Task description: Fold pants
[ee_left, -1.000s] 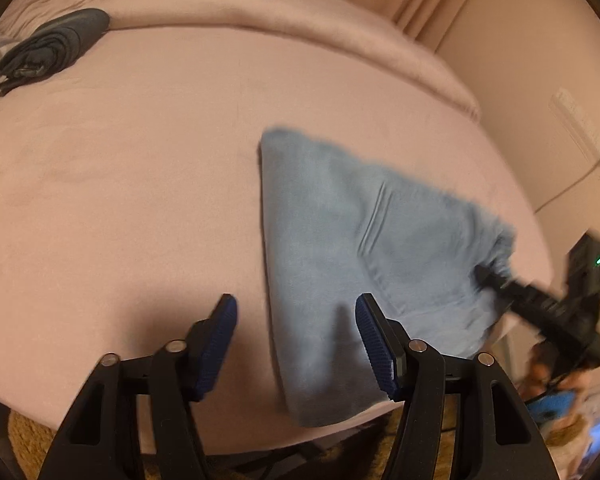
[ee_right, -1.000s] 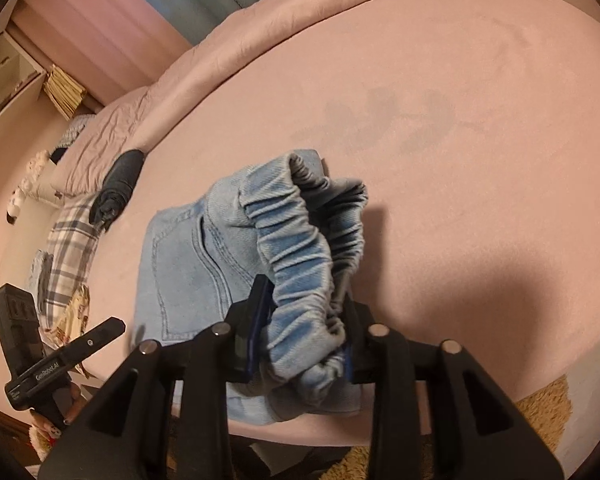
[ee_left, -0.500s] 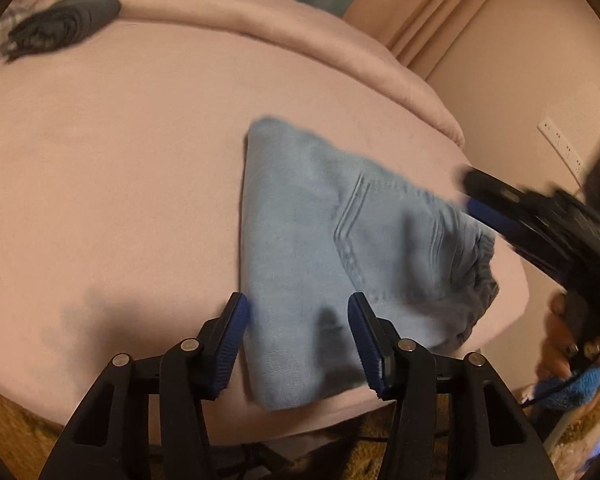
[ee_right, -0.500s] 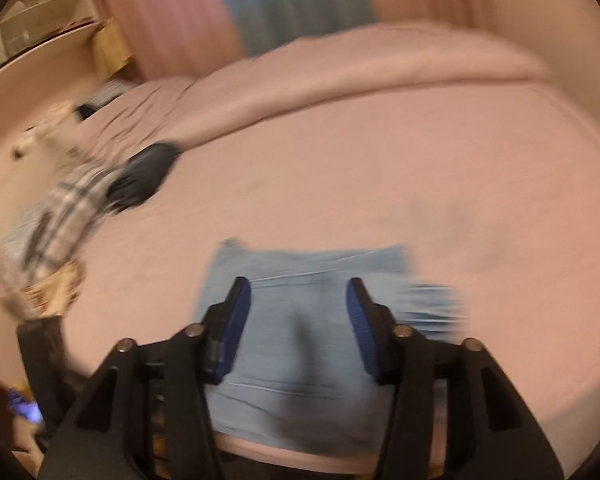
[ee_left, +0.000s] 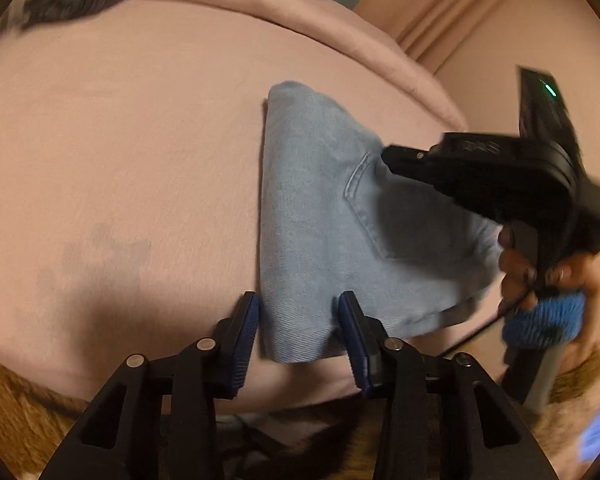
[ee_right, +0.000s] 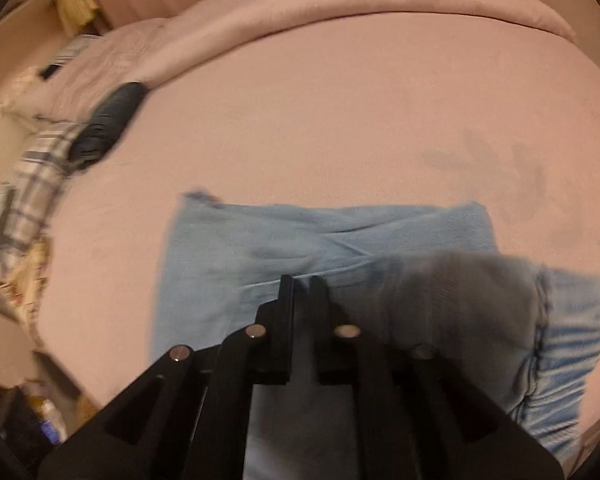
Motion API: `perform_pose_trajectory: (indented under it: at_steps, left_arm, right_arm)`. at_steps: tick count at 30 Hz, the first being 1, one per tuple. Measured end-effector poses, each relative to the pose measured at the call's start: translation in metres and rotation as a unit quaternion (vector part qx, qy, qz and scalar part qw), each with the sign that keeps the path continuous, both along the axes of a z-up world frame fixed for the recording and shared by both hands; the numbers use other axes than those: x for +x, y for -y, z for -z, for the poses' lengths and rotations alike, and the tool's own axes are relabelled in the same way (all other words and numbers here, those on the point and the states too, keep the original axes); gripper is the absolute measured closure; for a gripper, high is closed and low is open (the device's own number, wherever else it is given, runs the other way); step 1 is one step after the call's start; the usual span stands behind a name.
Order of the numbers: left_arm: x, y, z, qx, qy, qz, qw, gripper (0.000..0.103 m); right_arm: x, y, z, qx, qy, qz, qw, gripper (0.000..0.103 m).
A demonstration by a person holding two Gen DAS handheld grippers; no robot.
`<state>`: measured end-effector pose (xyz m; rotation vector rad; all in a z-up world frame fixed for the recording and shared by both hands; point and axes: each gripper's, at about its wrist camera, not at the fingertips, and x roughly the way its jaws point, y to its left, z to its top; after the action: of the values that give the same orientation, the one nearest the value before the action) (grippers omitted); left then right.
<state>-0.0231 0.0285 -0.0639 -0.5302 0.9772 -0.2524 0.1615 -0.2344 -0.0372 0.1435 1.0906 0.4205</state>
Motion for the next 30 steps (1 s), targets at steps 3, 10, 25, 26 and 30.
perform_pose_trajectory:
  at_steps: [3, 10, 25, 26, 30]
  left_arm:
    - [0.006, -0.007, -0.011, -0.011, 0.017, -0.011, 0.9997, 0.063]
    - [0.006, -0.006, 0.012, -0.029, -0.01, -0.014, 0.9994, 0.075]
    - [-0.02, 0.009, 0.005, -0.007, -0.01, -0.007, 0.9999, 0.075]
    - [-0.022, 0.008, 0.001, -0.008, -0.009, -0.004, 0.9999, 0.075]
    - [-0.031, 0.004, -0.013, -0.028, -0.005, 0.023, 0.9993, 0.076]
  right_arm:
    - [-0.013, -0.021, -0.028, 0.048, 0.024, -0.071, 0.996, 0.092]
    - [0.001, -0.077, 0.012, 0.041, -0.036, -0.117, 0.992, 0.1]
    - [0.034, -0.101, 0.024, 0.015, 0.024, -0.081, 0.996, 0.103]
    - [0.033, -0.098, 0.018, 0.021, 0.029, -0.079, 0.996, 0.102]
    - [0.018, -0.082, -0.002, 0.008, 0.048, -0.099, 0.994, 0.092]
